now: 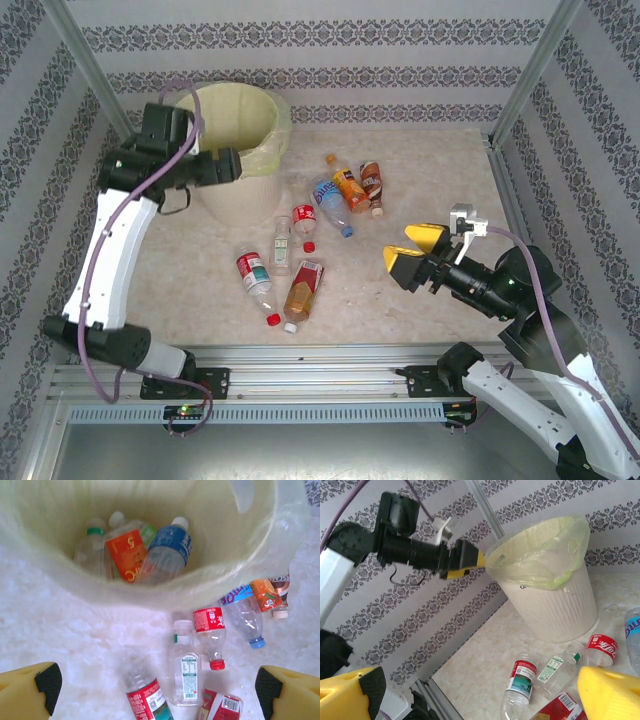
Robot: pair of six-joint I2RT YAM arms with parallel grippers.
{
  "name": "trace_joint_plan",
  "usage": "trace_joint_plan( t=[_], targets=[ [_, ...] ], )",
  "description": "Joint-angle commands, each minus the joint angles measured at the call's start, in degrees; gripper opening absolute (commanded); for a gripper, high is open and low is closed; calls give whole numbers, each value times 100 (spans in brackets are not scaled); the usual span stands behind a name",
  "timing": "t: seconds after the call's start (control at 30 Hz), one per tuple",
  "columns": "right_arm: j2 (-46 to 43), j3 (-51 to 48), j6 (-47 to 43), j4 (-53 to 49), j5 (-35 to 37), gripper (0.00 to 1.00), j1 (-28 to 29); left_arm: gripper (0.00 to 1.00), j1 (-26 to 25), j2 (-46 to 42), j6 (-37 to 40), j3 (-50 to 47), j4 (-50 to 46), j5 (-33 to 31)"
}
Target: Put the plastic bottles in the bin
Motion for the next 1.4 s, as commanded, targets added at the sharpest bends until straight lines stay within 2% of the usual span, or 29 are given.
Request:
trace_joint_plan(
  t=[0.0,0.27,0.37,0.57,0.77,1.37],
  targets=[
    [98,-123,112,53,-176,98,-1,100,-75,-736,-817,-1153,349,272],
    [408,-132,43,-121,-846,98,1,99,-261,-1884,-1754,-3564,1041,761],
    [548,-89,-51,-363,-1044,98,35,99,-348,-2018,-1988,-4095,1294,819],
    [549,-150,-133,-594,-902,98,71,99,-573,-1948,-2447,-5000,2032,1054],
    [586,-128,-159,-680,-749,98,70,97,-891,-1472,-2606,-5377,2706,1065],
    [710,-55,-247,-760,-692,98,74,91,-917,-266,-2644,-5945,3889,1210]
  ],
)
